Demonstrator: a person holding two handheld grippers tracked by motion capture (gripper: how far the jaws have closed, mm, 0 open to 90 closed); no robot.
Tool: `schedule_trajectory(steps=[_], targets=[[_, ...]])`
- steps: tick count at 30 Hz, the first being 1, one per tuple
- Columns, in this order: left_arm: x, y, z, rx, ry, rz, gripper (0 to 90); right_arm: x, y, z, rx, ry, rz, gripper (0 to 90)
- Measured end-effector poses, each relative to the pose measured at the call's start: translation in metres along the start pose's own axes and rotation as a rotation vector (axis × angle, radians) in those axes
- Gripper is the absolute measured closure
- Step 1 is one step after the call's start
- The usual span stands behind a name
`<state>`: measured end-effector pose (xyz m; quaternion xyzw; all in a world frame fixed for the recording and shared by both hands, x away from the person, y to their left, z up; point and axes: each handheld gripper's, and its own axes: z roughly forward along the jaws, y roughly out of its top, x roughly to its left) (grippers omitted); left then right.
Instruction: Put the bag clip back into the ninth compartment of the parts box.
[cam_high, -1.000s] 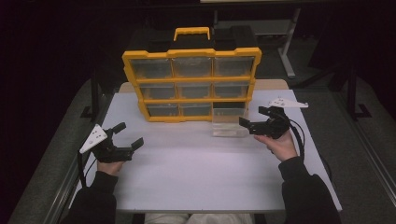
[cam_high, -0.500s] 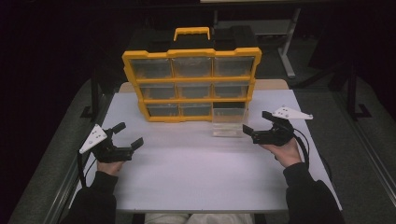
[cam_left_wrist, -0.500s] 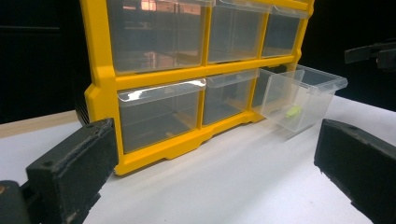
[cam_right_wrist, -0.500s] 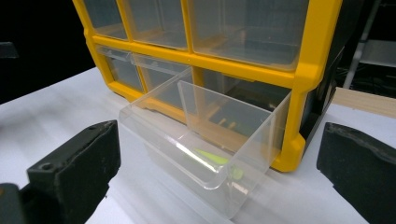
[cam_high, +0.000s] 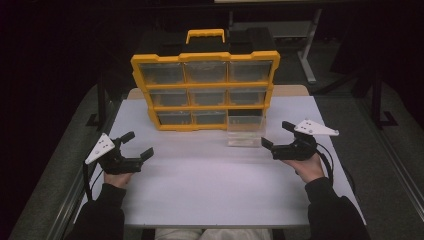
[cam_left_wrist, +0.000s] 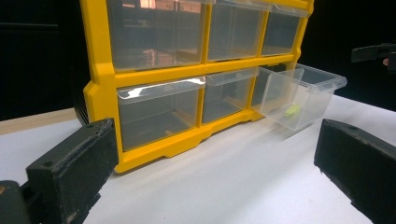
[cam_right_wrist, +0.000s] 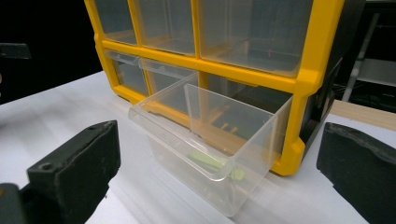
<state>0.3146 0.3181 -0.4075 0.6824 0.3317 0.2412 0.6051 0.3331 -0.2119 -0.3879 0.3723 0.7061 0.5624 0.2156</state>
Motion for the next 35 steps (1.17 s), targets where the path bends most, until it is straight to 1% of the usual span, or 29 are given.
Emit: schedule_trajectory(steps=[7,14,17,22,26,35], targets=[[0.0,0.0,-0.001,-0.004,0.003,-0.001,0.0,0.002,-0.008,-0.011,-0.036,-0.012,-0.005,0.0],[0.001,0.001,-0.003,-0.013,0.01,-0.003,0.0,0.004,-0.018,-0.019,-0.04,-0.012,-0.004,0.0],[0.002,0.001,-0.003,-0.011,0.012,0.0,0.0,0.006,-0.022,-0.023,-0.059,-0.015,-0.004,0.0],[0.003,0.001,-0.003,-0.016,0.017,-0.004,0.0,0.008,-0.027,-0.03,-0.062,-0.016,-0.009,0.0],[0.003,0.001,-0.004,-0.016,0.018,-0.004,0.0,0.009,-0.031,-0.036,-0.093,-0.019,-0.013,0.0],[0.003,0.001,-0.003,-0.009,0.013,-0.003,0.0,0.009,-0.036,-0.035,-0.072,-0.027,-0.007,0.0]])
